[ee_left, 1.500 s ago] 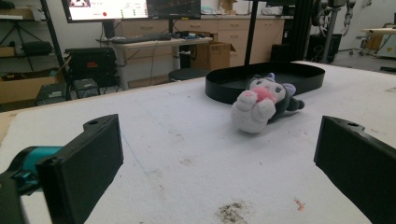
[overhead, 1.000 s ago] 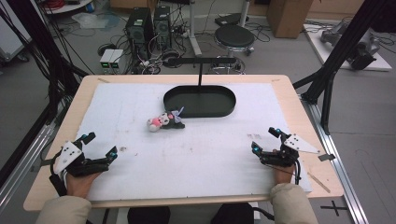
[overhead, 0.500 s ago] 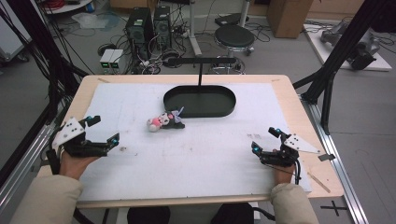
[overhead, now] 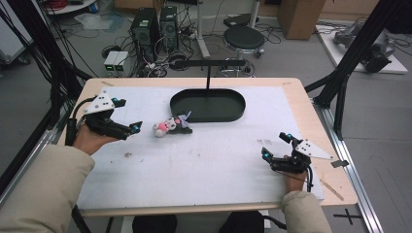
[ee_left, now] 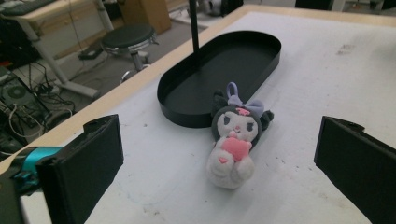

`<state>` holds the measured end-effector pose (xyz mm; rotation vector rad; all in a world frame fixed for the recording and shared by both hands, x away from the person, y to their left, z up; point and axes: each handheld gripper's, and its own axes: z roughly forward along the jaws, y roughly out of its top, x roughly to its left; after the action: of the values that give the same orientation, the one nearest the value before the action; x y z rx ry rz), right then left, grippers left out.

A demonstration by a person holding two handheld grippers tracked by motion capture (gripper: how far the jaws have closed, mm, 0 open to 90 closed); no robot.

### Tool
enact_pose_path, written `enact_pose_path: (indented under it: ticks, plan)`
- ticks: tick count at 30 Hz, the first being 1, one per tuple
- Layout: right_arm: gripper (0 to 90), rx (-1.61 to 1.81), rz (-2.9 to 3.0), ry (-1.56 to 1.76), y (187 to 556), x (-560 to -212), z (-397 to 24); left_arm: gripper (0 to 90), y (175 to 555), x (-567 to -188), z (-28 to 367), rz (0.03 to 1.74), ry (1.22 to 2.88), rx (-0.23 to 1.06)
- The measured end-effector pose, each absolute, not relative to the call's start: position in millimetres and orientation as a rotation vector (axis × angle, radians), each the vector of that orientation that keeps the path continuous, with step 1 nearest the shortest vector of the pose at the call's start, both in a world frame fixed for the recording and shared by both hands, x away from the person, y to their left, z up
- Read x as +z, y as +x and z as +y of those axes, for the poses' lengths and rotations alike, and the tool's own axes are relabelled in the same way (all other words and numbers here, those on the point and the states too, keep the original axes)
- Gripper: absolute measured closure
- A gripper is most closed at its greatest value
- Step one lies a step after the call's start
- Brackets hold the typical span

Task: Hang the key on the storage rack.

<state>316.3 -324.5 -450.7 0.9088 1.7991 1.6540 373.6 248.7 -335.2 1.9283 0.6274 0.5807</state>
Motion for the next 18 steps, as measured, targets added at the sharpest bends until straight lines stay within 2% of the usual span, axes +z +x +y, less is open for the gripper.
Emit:
enact_pose_path:
  ticks: [9, 18]
  plan:
    - [2.2, 1.65, 1.799, 0.9, 316, -451, -325, 1.7, 413, -327, 219, 0.616, 2.095, 0.482]
    - [2.2, 1.655, 1.798, 0.906, 316, -451, -324, 1.7, 434, -331, 195, 0.602, 2.22, 0.443]
